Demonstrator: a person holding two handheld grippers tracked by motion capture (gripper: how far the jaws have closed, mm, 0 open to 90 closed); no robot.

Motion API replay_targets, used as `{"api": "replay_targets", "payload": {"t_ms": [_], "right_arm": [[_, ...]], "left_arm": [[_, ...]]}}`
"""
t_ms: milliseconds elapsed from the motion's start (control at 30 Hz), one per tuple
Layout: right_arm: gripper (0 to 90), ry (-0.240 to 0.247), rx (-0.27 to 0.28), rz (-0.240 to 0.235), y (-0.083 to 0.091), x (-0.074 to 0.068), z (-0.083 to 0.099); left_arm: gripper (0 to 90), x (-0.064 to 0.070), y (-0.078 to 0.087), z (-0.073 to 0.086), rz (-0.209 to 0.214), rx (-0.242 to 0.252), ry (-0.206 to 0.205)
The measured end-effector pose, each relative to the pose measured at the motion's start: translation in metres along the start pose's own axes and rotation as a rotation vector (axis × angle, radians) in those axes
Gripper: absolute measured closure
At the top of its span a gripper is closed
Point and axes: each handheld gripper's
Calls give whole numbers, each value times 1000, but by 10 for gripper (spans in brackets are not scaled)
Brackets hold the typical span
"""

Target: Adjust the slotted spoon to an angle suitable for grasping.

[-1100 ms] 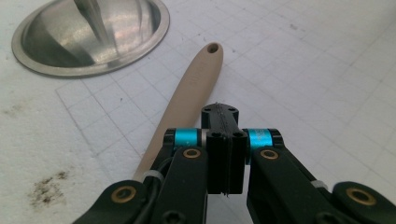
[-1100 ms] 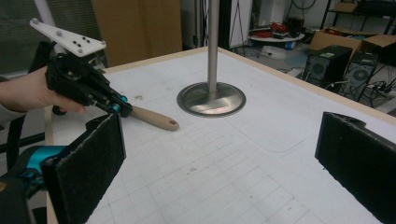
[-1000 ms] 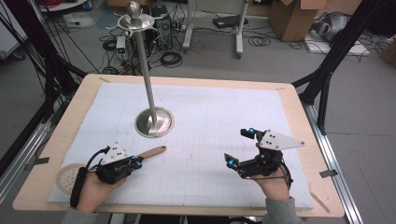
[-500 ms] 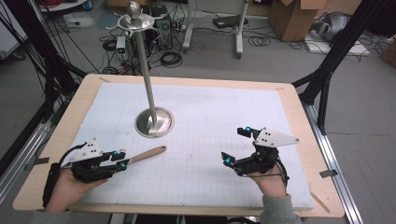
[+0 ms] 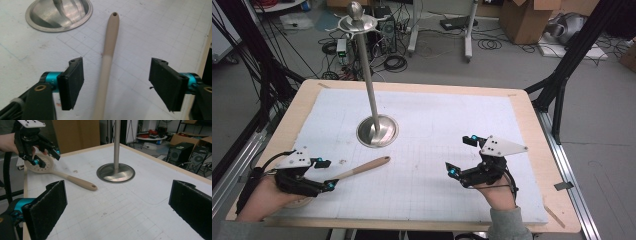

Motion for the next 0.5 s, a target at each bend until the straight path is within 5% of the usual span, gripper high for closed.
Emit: {"api": "replay_targets", "payload": {"t_ms": [200, 500], "right_arm": [[6, -1, 3, 2, 1, 0, 0], [6, -2, -2, 0, 0, 0, 0]], "left_arm": [[111, -7, 4, 2, 38, 11, 30], [106, -7, 3, 1, 39, -26, 6]]}}
Point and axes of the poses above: each handheld gripper's, and its own axes: y roughly backward along the jaws, z roughly out of its underside, x roughly to its right, and after that the axes turned 7 degrees about -y, right-handed
